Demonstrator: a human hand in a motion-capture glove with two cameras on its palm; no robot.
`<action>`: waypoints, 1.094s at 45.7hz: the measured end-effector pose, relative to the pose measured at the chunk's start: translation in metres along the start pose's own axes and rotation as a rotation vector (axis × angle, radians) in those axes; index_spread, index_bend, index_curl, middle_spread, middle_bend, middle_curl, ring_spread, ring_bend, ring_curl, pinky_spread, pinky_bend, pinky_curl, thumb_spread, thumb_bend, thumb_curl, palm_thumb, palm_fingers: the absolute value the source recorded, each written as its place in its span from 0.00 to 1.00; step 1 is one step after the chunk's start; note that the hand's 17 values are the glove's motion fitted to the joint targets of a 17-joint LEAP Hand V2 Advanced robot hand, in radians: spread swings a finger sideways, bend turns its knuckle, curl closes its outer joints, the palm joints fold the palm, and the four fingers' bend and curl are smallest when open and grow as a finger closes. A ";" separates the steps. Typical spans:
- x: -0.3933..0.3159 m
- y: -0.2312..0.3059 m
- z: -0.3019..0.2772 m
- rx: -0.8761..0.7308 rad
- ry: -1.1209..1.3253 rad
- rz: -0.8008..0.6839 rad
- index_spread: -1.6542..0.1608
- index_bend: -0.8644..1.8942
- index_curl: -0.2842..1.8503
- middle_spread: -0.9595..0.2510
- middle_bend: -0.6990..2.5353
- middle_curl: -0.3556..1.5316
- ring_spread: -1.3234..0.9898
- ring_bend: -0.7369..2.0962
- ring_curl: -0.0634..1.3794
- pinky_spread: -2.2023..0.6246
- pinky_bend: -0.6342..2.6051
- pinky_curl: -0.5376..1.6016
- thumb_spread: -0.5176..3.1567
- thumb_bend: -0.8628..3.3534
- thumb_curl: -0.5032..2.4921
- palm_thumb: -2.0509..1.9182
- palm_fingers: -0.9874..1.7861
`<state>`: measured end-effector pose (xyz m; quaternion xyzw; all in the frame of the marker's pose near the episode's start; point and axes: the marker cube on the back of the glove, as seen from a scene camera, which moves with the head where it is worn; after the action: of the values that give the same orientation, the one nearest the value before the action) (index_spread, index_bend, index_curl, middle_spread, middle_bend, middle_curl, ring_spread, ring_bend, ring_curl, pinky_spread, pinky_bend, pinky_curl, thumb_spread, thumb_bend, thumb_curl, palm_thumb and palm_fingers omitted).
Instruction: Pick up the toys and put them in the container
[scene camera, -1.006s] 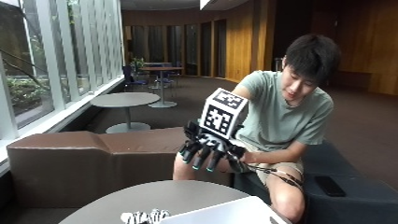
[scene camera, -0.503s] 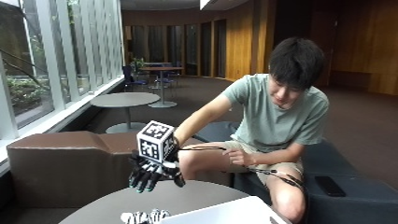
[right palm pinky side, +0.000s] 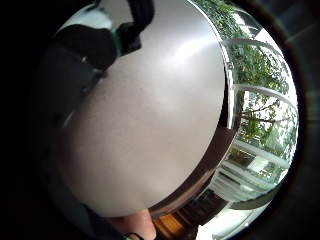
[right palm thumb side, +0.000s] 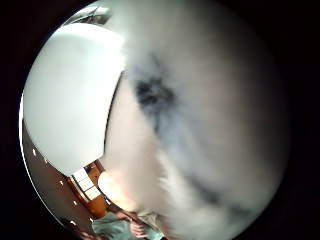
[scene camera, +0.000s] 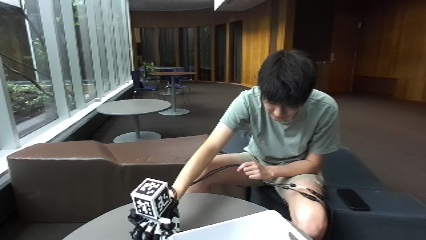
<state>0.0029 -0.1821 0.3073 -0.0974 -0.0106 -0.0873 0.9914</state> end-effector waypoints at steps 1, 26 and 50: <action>0.002 0.001 0.000 0.008 0.000 0.007 0.76 0.59 0.33 0.66 0.33 0.37 0.53 0.30 0.17 0.78 0.41 0.40 0.48 0.23 0.28 0.57 0.46; 0.020 0.119 -0.030 0.086 0.042 0.176 0.74 0.67 0.45 0.57 0.53 0.55 0.41 0.63 0.42 0.70 0.46 0.46 0.36 0.23 0.37 0.64 0.75; -0.094 0.137 -0.309 0.414 0.193 0.029 0.75 0.71 0.55 0.60 0.58 0.62 0.40 0.68 0.51 0.69 0.51 0.53 0.31 0.21 0.43 0.65 0.68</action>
<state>-0.0644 -0.0940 -0.0260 0.1168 0.0681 -0.0781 0.9877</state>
